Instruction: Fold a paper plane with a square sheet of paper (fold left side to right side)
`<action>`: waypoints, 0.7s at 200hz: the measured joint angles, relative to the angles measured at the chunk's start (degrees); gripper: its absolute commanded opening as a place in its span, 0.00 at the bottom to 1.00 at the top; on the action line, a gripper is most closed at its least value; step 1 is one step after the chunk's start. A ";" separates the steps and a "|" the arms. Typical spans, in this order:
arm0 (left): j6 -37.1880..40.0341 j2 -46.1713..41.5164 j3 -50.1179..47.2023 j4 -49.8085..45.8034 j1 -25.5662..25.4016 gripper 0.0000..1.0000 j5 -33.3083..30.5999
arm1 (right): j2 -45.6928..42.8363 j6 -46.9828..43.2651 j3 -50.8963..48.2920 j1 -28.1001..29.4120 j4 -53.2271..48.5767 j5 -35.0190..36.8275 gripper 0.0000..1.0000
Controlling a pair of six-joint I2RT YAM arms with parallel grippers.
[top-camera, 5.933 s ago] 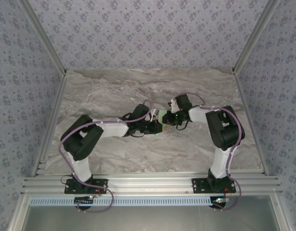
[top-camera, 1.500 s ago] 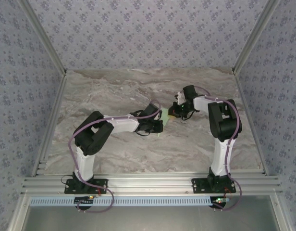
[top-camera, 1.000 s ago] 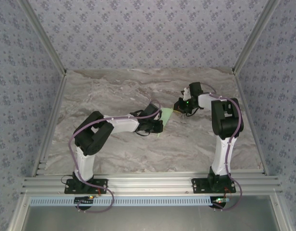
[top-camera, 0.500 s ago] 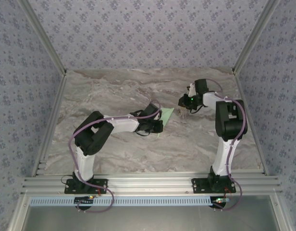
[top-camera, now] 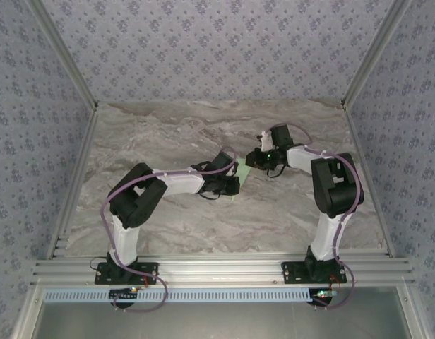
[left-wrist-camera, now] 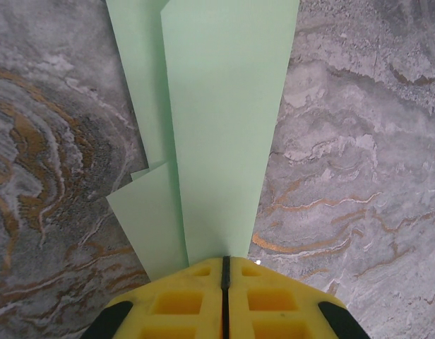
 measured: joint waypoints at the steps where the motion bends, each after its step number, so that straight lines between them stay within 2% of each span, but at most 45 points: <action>1: 0.00 0.00 0.00 -0.02 0.00 0.08 0.00 | 0.09 0.00 0.00 0.09 0.04 -0.02 0.18; 90: 0.00 0.00 0.00 -0.02 0.00 0.08 0.00 | 5.75 -1.60 3.41 -0.28 -3.06 0.70 0.17; 140: 0.00 0.00 -0.02 -0.02 0.00 0.08 0.02 | 7.21 -3.06 6.36 -2.95 -4.57 1.60 0.18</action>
